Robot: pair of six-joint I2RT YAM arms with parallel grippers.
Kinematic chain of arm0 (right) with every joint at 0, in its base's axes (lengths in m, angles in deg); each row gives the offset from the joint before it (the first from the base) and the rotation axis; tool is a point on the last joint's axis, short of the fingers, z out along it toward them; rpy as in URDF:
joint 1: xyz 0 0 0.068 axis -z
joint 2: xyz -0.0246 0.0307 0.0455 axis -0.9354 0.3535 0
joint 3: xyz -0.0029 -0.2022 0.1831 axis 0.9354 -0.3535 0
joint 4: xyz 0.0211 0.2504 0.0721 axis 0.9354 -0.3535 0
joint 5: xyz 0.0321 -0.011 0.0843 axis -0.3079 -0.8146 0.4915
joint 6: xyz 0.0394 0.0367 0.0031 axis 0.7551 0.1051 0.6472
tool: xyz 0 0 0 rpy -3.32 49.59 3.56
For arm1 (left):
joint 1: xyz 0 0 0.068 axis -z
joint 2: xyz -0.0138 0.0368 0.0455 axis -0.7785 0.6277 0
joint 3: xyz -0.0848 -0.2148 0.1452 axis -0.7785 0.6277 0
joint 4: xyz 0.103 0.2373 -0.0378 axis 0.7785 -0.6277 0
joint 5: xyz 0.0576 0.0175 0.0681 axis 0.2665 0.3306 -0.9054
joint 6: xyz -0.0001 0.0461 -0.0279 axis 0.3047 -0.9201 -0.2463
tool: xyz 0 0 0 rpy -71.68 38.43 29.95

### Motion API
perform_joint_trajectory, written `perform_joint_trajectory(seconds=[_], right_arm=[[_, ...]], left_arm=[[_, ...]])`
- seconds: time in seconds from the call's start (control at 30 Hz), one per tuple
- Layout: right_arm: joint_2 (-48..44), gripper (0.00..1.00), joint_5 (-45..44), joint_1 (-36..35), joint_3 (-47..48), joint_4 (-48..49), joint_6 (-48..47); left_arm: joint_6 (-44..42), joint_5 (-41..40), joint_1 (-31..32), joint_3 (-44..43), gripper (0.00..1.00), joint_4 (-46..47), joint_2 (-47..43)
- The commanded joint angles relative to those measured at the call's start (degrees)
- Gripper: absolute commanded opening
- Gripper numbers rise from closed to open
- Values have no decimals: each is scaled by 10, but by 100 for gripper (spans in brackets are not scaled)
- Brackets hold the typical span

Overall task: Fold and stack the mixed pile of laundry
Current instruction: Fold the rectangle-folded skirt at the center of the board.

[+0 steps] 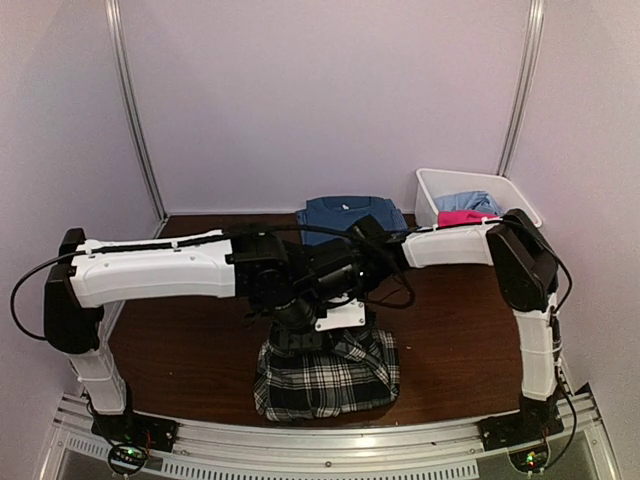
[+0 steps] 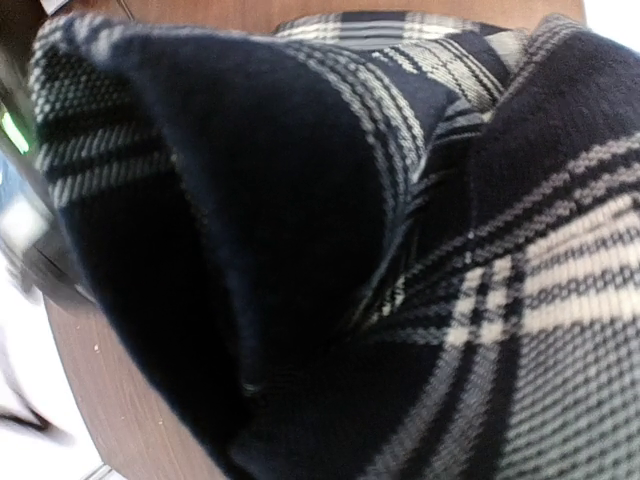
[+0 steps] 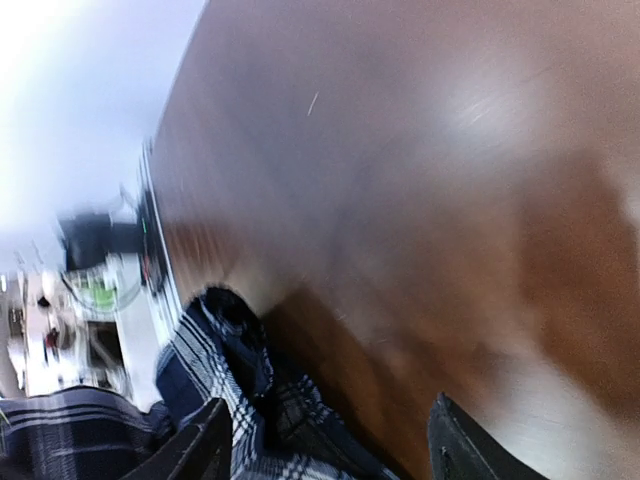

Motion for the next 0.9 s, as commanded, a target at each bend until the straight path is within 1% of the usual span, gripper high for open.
perform_joint_trajectory(seconds=[0.0, 0.1, 0.17, 0.27, 0.37, 0.43, 0.53, 0.57, 0.63, 0.67, 0.73, 0.8, 0.87], right_arm=[[-80, 69, 11, 61, 9, 39, 58], [-128, 70, -1, 91, -20, 58, 80], [-167, 71, -16, 113, -54, 73, 102], [-240, 72, -29, 143, -115, 108, 133], [-312, 74, -41, 151, -165, 94, 135], [-363, 74, -39, 148, -204, 93, 146], [-442, 74, -27, 133, -277, 123, 182], [-464, 73, -25, 124, -294, 124, 191], [-488, 72, -28, 98, -312, 118, 201], [-490, 72, -28, 83, -313, 107, 201], [-483, 72, -29, 52, -306, 91, 198], [-464, 72, -37, 21, -295, 90, 195], [-427, 71, -25, -6, -280, 90, 195]], left_arm=[[-28, -52, -51, 11, 17, 77, 1], [-36, -61, -85, 14, 33, 125, 1], [-27, -57, -110, 7, 39, 148, 3], [18, -50, -140, -6, 50, 157, -3], [109, -33, -168, 27, 61, 156, -48], [193, -1, -189, 82, 66, 166, -107], [309, 66, -205, 202, 75, 219, -221], [347, 91, -207, 242, 76, 237, -256], [427, 139, -208, 316, 77, 288, -322], [445, 172, -208, 350, 77, 304, -337], [497, 216, -208, 407, 76, 366, -376], [521, 256, -208, 439, 72, 411, -379], [534, 301, -204, 451, 66, 447, -355]])
